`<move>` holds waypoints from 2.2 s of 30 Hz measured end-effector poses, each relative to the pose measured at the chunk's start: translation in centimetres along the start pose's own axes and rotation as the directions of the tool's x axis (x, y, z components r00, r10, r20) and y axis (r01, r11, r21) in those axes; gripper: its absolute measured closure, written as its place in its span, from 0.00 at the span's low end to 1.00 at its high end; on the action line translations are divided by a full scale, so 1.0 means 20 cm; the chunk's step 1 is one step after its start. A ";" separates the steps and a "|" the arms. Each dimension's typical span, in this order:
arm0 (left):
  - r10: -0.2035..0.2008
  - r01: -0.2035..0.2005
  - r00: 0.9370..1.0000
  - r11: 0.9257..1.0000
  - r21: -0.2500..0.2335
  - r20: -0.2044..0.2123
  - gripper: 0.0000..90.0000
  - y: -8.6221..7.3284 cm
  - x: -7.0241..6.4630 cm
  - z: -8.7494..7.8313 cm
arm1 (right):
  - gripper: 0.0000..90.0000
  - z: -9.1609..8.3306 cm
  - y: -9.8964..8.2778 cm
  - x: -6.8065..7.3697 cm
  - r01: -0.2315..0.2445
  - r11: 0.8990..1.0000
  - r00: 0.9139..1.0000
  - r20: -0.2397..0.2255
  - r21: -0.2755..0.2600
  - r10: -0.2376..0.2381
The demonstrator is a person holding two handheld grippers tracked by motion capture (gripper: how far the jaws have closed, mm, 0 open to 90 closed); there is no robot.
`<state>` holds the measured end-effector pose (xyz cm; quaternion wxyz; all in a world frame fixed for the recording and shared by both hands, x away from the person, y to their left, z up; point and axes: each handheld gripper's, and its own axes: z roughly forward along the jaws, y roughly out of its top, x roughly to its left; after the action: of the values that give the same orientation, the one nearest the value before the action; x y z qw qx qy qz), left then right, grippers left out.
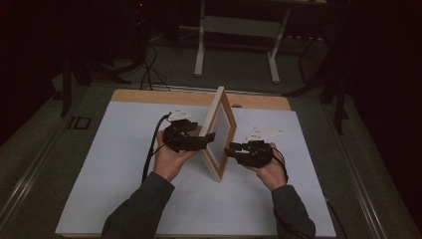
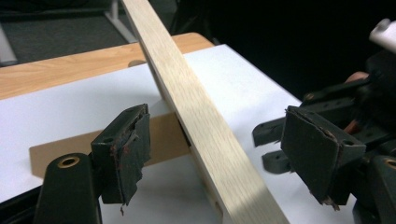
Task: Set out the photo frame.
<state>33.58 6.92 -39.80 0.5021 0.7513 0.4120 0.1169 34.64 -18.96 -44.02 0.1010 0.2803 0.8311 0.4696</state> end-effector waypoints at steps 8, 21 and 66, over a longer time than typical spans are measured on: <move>-0.001 0.002 1.000 0.999 0.043 -0.006 0.52 -0.03 -0.02 0.00 | 0.73 0.00 0.00 -0.01 -0.003 1.000 1.000 0.016 0.009 0.002; -0.008 0.010 1.000 0.997 0.071 -0.028 0.66 -0.03 -0.01 -0.01 | 0.73 0.00 -0.01 -0.01 -0.002 1.000 1.000 0.028 0.011 0.002; 0.074 -0.090 0.983 0.992 0.093 0.166 0.79 -0.01 0.38 -0.14 | 0.69 -0.01 0.00 -0.05 -0.041 0.999 0.994 0.100 -0.024 0.043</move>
<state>36.61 14.52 -40.51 0.4904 0.7990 0.3436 0.0551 35.35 -19.81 -44.04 0.1359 0.3199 0.8136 0.4661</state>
